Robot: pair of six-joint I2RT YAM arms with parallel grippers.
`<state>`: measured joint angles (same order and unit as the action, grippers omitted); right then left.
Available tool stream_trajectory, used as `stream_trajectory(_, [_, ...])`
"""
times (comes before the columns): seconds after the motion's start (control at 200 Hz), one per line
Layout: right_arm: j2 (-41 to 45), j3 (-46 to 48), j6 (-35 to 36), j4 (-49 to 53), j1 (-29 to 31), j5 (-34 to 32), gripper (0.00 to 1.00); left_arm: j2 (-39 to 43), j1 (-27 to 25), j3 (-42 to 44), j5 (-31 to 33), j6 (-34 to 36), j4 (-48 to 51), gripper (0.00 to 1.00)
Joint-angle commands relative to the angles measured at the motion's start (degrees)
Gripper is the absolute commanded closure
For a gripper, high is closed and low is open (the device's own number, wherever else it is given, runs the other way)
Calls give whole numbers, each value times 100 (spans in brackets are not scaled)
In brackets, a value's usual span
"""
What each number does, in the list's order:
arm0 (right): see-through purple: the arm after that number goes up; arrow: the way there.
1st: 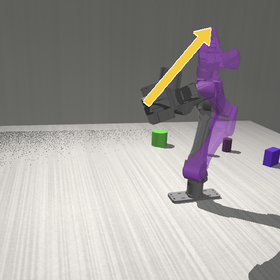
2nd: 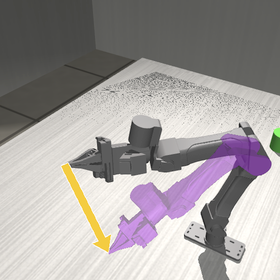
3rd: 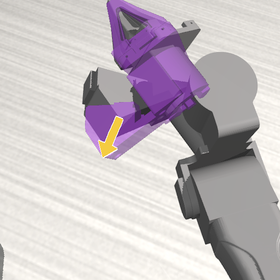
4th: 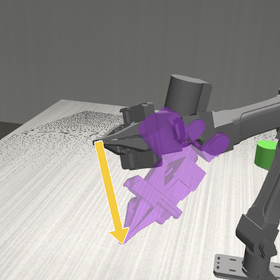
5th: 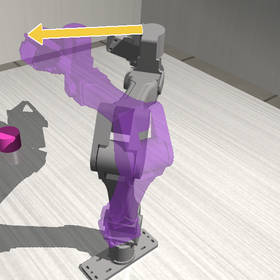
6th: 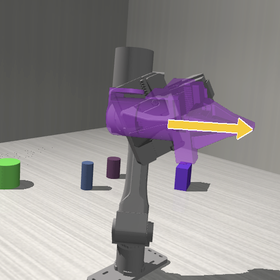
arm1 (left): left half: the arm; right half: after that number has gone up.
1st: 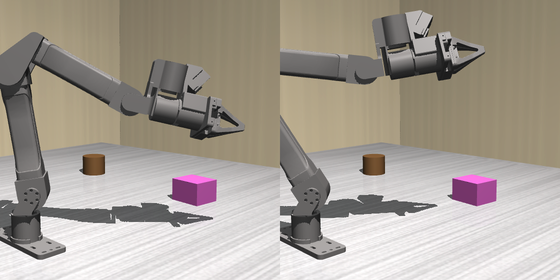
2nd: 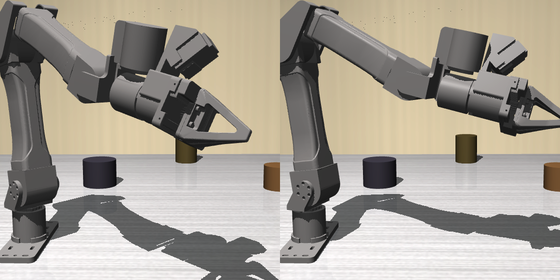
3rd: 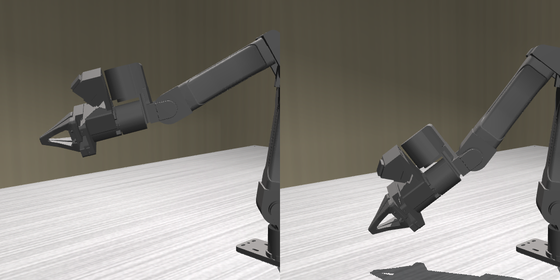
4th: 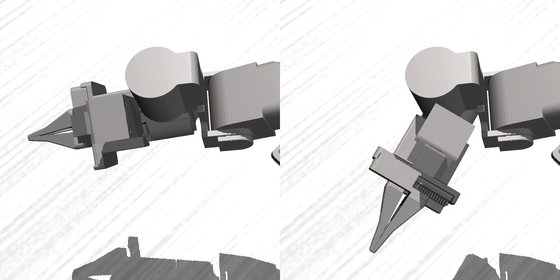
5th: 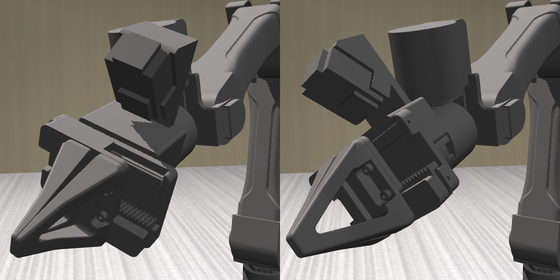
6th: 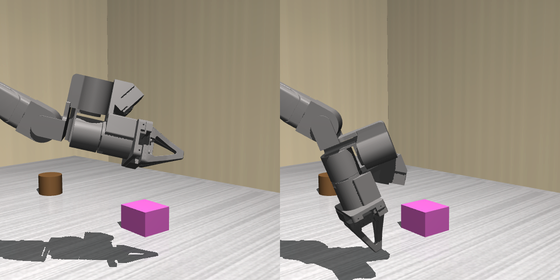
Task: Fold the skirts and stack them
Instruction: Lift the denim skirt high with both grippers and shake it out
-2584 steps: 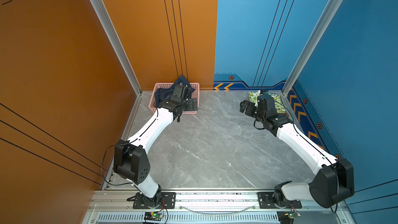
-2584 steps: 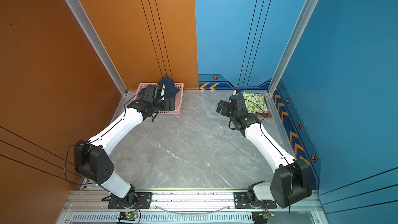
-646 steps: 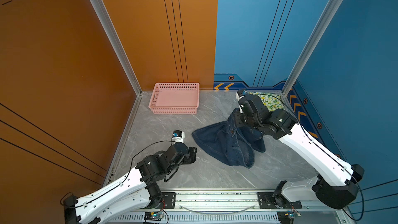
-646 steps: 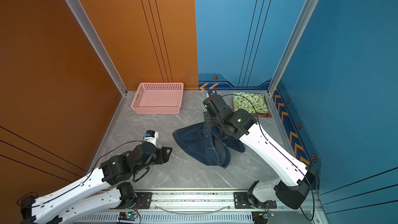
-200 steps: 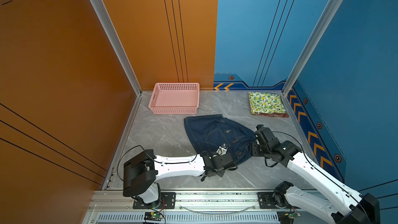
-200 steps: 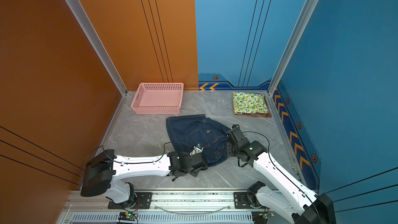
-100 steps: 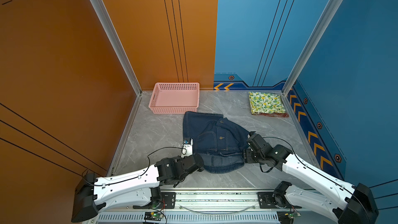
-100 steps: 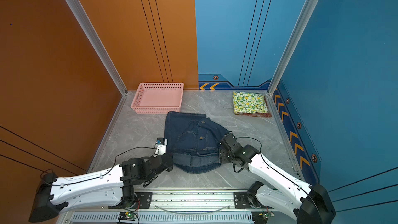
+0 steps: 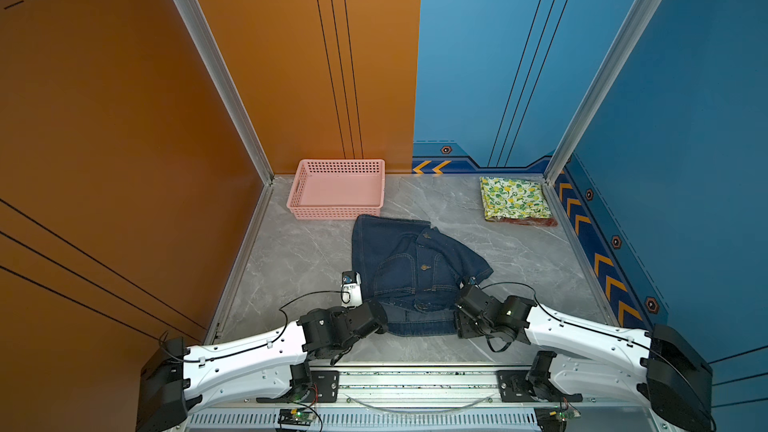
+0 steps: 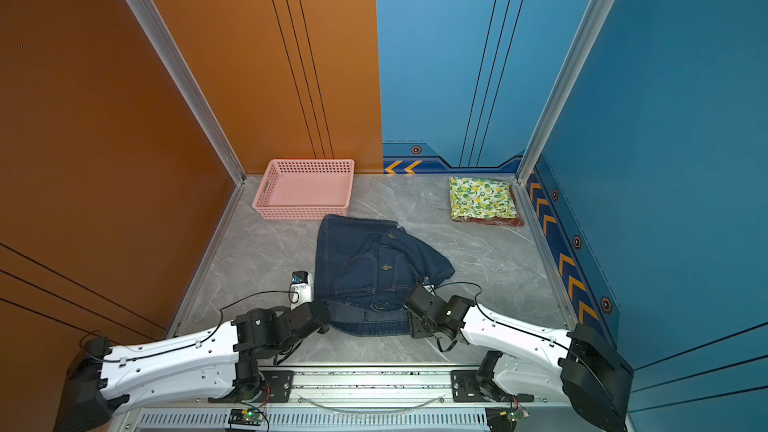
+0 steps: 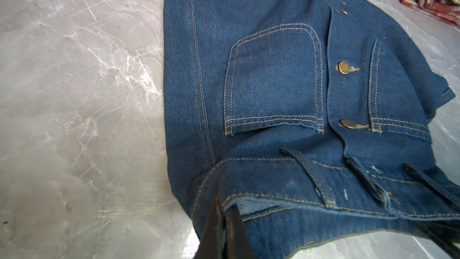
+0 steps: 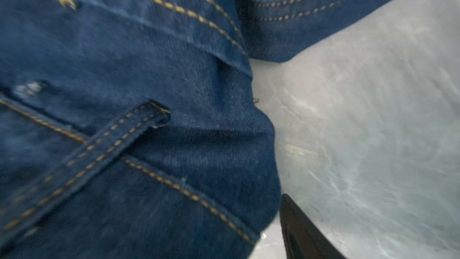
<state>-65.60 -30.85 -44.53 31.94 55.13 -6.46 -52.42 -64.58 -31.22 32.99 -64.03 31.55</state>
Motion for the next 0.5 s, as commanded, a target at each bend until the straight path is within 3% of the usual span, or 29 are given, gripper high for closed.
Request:
stream_trajectory(0.0, [-58, 79, -216, -242, 89, -377, 47, 146, 182, -184, 143, 166, 211, 100])
stream_trajectory(0.19, [180, -311, 135, 158, -128, -885, 100, 302, 358, -415, 104, 398, 448, 100])
stream_trajectory(0.491, [939, -2511, 1213, 2128, -794, -1263, 100, 336, 1305, -2250, -129, 1875, 1208, 100])
